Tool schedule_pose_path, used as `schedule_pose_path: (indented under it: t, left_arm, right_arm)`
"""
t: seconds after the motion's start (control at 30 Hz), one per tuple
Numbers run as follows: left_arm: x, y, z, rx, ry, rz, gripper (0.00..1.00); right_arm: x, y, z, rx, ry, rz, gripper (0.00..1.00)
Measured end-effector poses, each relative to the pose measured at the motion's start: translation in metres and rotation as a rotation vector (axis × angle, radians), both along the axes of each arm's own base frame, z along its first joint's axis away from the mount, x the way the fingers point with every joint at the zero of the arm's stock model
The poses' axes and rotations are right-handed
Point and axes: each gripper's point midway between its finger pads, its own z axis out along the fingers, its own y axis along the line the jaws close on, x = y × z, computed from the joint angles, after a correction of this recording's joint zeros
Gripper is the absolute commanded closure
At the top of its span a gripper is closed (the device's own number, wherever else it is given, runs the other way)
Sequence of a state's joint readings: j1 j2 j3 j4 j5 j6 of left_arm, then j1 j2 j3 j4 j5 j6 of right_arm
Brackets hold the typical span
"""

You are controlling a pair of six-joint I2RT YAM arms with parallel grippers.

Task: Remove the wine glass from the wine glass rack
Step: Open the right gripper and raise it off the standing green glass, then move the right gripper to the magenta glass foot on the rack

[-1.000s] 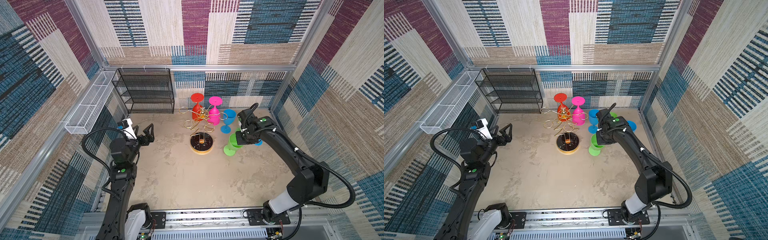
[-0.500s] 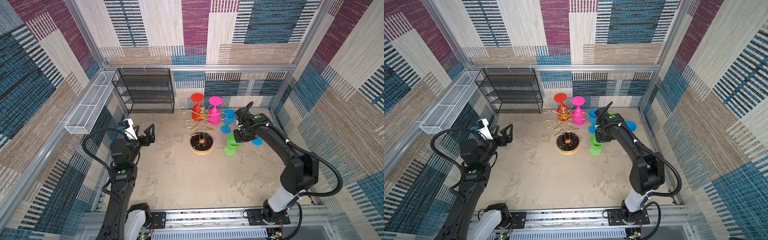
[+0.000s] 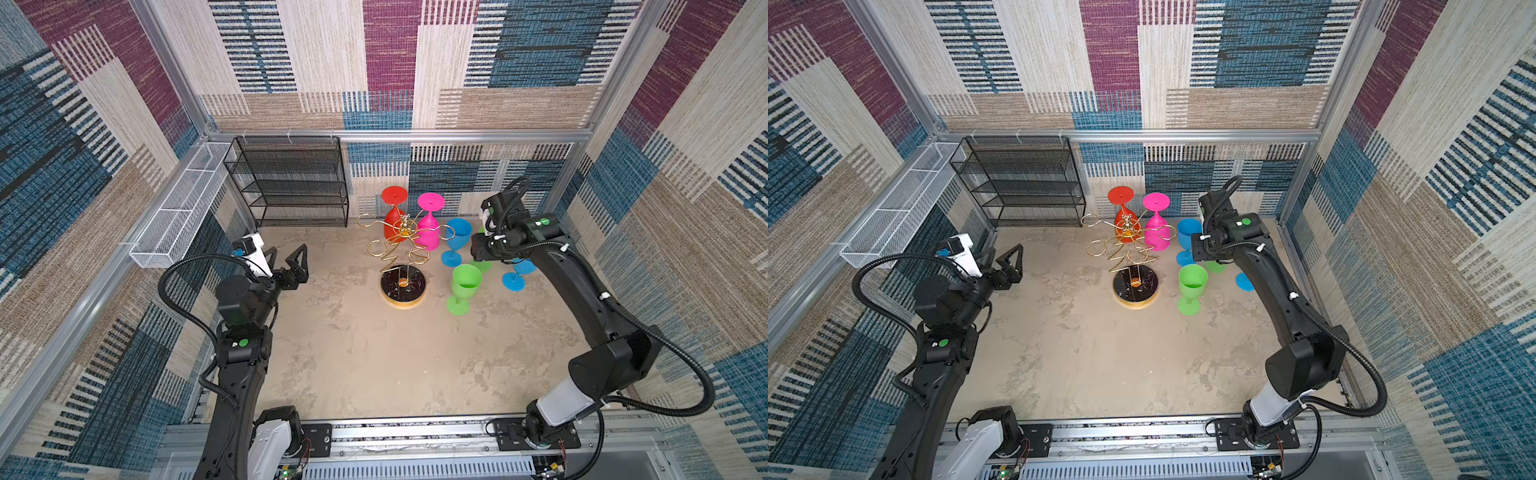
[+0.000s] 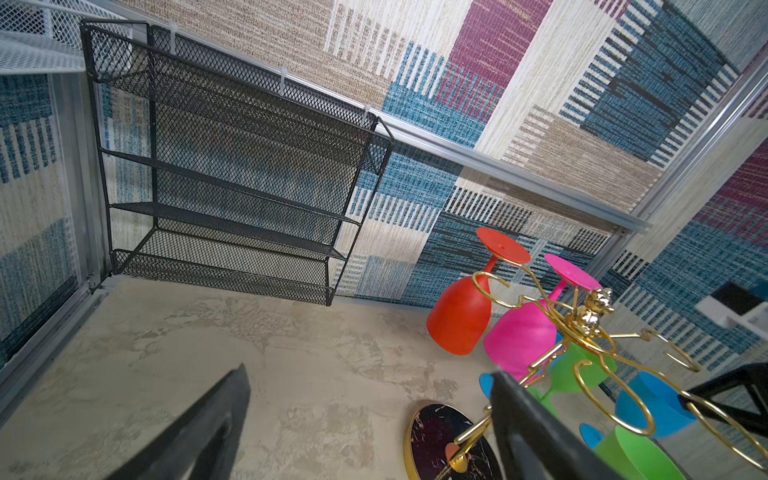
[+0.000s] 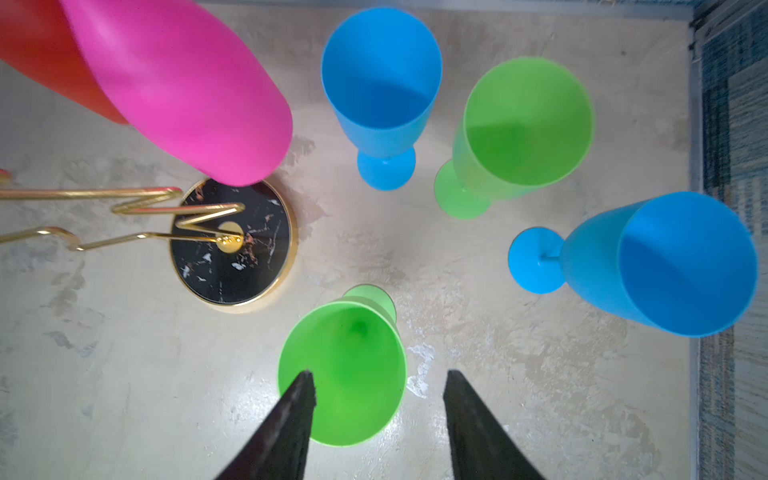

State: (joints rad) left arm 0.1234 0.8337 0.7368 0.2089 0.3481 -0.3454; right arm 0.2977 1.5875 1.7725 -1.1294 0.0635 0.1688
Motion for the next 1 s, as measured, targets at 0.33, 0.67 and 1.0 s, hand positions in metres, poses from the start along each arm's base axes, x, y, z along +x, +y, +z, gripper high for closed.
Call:
schedule_pose_path:
  t: [0.33,0.67,1.0]
  left_arm:
    - [-0.030,-0.003,0.048,-0.014,-0.118,-0.001,0.08]
    - [-0.046,-0.005,0.064,-0.110,-0.141,-0.014,0.08]
    - [-0.053,-0.010,0.071,-0.145,-0.150,-0.045,0.09]
  right_arm:
    - [0.010,0.033,0.073,0.434,-0.250,0.116,0.40]
    - [0.056,0.066,0.078,0.707,-0.275,0.217,0.41]
    - [0.089,0.082,0.058,0.764,-0.235,0.257,0.42]
